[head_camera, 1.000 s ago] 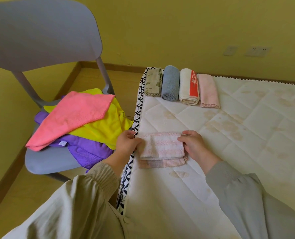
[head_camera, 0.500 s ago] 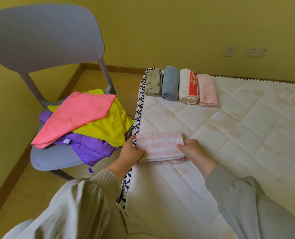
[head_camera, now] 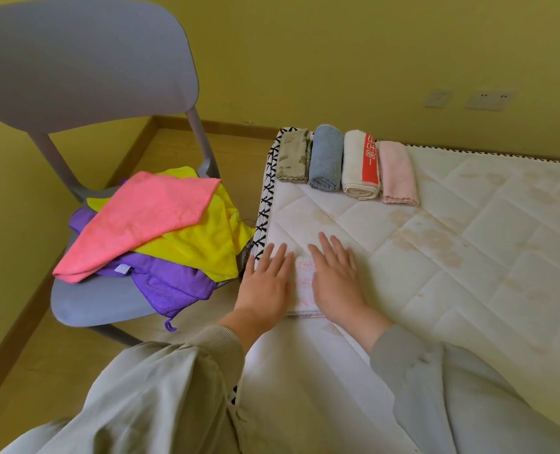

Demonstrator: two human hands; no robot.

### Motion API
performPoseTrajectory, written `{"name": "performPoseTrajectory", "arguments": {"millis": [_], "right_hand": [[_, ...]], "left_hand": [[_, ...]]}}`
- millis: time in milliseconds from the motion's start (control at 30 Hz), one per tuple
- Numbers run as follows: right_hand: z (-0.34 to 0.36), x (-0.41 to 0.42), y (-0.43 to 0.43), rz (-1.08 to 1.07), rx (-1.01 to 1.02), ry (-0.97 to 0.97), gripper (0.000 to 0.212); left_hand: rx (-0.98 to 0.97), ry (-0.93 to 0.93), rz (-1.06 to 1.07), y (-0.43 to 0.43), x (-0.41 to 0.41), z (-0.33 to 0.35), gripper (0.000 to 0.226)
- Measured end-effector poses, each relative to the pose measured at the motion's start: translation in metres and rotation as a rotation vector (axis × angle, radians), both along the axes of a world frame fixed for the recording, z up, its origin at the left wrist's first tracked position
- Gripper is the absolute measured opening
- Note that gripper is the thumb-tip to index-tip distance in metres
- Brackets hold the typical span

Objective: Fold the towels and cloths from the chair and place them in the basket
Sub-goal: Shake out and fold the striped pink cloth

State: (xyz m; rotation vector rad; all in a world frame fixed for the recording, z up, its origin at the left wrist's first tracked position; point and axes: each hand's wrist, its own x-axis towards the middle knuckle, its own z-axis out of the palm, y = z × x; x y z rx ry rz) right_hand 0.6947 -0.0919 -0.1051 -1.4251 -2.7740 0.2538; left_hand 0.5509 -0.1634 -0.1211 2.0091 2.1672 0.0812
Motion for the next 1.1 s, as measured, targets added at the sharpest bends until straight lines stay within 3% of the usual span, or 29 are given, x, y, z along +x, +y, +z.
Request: {"name": "performPoseTrajectory", "arguments": {"millis": [167, 533, 633, 833, 933, 1000, 1100], "right_hand": [[-0.037, 0.009, 0.000, 0.069, 0.000, -0.150, 0.063], [-0.051, 0.025, 0.005, -0.068, -0.061, -0.054, 0.067], [-0.051, 0.029, 0.006, -0.182, -0.147, -0.040, 0.061], [-0.034, 0.026, 0.005, -0.380, -0.335, 0.097, 0.076], [-0.018, 0.023, 0.018, -0.456, -0.356, 0.099, 0.074], [-0.011, 0.020, 0.027, -0.559, -0.499, 0.141, 0.058], [-0.009, 0.018, 0.031, -0.703, -0.850, 0.375, 0.045]], "left_hand": [[-0.088, 0.027, -0.058, -0.002, -0.005, -0.027, 0.072], [-0.114, -0.039, 0.005, -0.003, -0.004, -0.031, 0.075], [-0.167, -0.063, 0.110, -0.005, -0.001, -0.030, 0.068], [-0.199, -0.285, 0.368, -0.018, 0.006, -0.020, 0.083], [-0.111, -0.325, 0.417, -0.018, 0.004, -0.015, 0.088], [-0.005, -0.294, 0.414, -0.019, 0.001, -0.009, 0.089], [0.042, -0.388, 0.410, -0.020, -0.002, -0.001, 0.087]]}}
